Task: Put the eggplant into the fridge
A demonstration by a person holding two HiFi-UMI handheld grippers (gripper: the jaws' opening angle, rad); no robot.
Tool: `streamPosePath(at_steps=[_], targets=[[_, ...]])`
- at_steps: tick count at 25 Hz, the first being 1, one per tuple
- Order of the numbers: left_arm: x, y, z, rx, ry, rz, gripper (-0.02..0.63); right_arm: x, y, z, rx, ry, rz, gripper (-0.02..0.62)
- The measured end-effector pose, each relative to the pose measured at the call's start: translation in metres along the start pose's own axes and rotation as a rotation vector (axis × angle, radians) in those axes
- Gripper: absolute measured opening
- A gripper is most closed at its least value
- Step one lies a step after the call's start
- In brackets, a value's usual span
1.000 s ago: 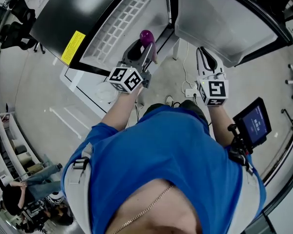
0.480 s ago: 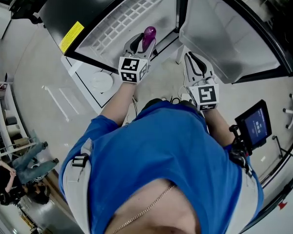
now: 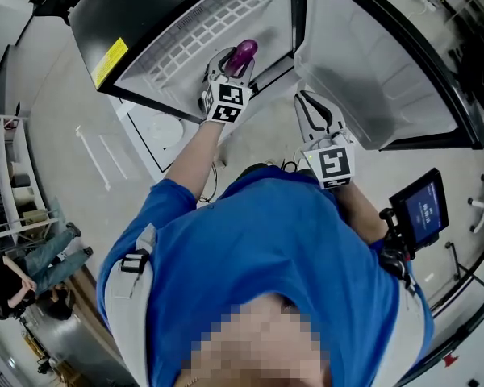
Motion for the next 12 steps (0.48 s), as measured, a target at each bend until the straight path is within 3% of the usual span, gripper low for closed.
streamPosePath(at_steps=[12], targets=[[0.026, 0.028, 0.059, -0.087, 0.256, 0.184, 0.209, 0.002, -0.009, -0.004, -0.027, -0.022, 0.0, 0.037]])
Point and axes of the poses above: the fingertips, and each gripper's own axes: z forward along the fingers, y to its left, x out of its underside, the point moved 9 cm from there along -z, backward along the fingers, and after that the axes turned 7 degrees about x, right-handed, at the moved point
